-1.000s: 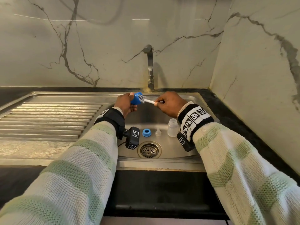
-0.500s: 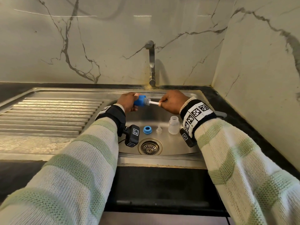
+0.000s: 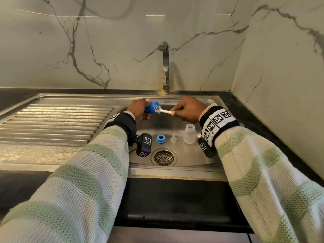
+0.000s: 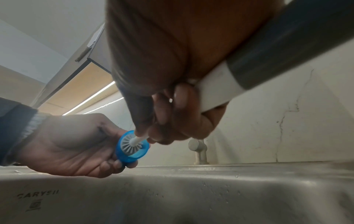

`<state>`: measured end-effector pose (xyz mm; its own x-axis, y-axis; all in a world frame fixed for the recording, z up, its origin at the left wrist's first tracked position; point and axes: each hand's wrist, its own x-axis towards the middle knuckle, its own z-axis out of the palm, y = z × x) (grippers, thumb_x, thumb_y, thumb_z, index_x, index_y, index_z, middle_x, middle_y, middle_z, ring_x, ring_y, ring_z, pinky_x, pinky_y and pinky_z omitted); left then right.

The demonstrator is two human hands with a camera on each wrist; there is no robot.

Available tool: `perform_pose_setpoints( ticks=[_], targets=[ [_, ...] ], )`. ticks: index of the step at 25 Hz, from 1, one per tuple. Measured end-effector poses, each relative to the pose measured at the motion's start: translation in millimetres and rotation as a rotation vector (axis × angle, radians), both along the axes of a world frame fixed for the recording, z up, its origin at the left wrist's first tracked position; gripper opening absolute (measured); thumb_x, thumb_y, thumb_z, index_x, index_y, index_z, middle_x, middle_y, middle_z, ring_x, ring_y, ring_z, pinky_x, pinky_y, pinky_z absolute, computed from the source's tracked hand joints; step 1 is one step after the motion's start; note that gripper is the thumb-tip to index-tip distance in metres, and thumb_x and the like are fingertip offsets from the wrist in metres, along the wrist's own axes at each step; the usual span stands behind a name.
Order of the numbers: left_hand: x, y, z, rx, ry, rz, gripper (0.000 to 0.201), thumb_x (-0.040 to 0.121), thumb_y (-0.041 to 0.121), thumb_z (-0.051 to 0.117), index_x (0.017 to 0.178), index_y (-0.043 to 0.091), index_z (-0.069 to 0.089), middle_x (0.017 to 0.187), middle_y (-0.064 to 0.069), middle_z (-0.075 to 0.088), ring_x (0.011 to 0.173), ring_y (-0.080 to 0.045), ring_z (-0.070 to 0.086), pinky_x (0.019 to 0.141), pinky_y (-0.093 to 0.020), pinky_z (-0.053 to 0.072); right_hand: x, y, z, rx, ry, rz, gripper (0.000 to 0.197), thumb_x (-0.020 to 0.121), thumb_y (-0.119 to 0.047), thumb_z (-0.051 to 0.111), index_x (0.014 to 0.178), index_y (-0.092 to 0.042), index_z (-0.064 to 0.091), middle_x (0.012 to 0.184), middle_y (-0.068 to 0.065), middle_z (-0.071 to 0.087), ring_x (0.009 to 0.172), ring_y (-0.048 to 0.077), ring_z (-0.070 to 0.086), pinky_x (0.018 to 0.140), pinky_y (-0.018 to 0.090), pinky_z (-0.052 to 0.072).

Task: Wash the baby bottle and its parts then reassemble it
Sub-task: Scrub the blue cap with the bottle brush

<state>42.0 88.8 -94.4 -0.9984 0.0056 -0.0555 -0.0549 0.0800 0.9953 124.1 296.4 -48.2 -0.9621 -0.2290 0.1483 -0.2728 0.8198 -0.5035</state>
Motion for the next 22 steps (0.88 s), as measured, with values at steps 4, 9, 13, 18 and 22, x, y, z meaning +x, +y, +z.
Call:
perform_pose_setpoints(
  ticks=[4, 9, 13, 18, 22],
  targets=[
    [2, 0, -2, -0.105, 0.031, -0.042, 0.033, 0.101, 0.020, 0.044, 0.126, 0.008, 0.062, 0.106, -0.021, 0.061, 0.063, -0.019, 0.054, 0.058, -0.027, 0.053, 0, -2, 1, 0.060, -0.032, -0.027, 0.022, 0.093, -0.025, 0.064, 0.109, -0.014, 0.075, 0.071, -0.007, 0.065, 0.064, 0.009, 0.056, 0.054, 0.018, 0.042],
    [-2, 3, 4, -0.040, 0.074, 0.045, 0.034, 0.101, 0.023, 0.047, 0.124, 0.001, 0.058, 0.089, -0.019, 0.060, 0.059, -0.022, 0.056, 0.063, -0.034, 0.055, -5, -8, 2, 0.117, 0.108, -0.097, 0.022, 0.092, -0.026, 0.061, 0.102, -0.015, 0.078, 0.086, 0.002, 0.073, 0.074, 0.016, 0.063, 0.069, 0.026, 0.048],
    [-2, 3, 4, -0.008, 0.029, 0.071, 0.035, 0.101, 0.026, 0.046, 0.121, -0.001, 0.055, 0.086, -0.020, 0.059, 0.057, -0.023, 0.057, 0.058, -0.034, 0.054, -3, -13, 0, 0.102, 0.114, -0.031, 0.024, 0.093, -0.027, 0.060, 0.107, -0.017, 0.076, 0.087, 0.002, 0.073, 0.074, 0.016, 0.064, 0.072, 0.029, 0.053],
    [-1, 2, 2, -0.019, 0.006, 0.058, 0.027, 0.101, 0.023, 0.045, 0.117, 0.004, 0.057, 0.097, -0.023, 0.059, 0.057, -0.022, 0.056, 0.052, -0.031, 0.053, -1, -5, -1, 0.031, 0.043, 0.001, 0.024, 0.093, -0.025, 0.063, 0.111, -0.015, 0.074, 0.071, -0.013, 0.064, 0.064, 0.004, 0.055, 0.059, 0.018, 0.040],
    [-2, 3, -1, -0.064, -0.003, 0.033, 0.033, 0.101, 0.019, 0.046, 0.128, 0.003, 0.056, 0.104, -0.023, 0.059, 0.058, -0.021, 0.057, 0.048, -0.027, 0.054, -2, -5, 1, 0.092, 0.024, -0.020, 0.022, 0.092, -0.024, 0.063, 0.109, -0.015, 0.075, 0.080, -0.008, 0.069, 0.070, 0.007, 0.058, 0.061, 0.019, 0.042]
  ],
)
